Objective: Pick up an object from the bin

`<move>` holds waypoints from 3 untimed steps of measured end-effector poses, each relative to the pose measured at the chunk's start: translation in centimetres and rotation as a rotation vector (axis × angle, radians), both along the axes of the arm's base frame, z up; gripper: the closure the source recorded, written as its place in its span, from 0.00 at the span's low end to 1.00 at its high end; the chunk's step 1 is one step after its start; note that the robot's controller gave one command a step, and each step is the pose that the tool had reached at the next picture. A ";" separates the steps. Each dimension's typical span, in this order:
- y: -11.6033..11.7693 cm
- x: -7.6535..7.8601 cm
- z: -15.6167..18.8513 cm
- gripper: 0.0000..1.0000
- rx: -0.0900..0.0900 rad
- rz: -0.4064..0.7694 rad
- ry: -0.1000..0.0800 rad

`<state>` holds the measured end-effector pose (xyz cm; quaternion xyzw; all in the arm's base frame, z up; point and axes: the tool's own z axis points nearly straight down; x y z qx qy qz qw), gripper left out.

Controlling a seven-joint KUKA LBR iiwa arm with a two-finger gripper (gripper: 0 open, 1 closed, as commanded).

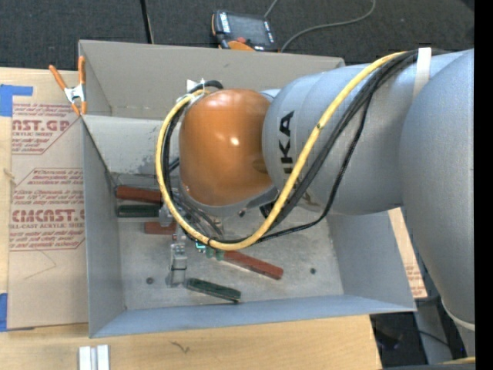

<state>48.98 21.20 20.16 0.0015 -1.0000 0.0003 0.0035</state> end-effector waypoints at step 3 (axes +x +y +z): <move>-3.0 6.6 -3.8 1.00 0.003 0.095 -0.017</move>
Offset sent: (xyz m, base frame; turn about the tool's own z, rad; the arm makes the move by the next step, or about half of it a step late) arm 0.0519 -0.0116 -0.1316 -0.1173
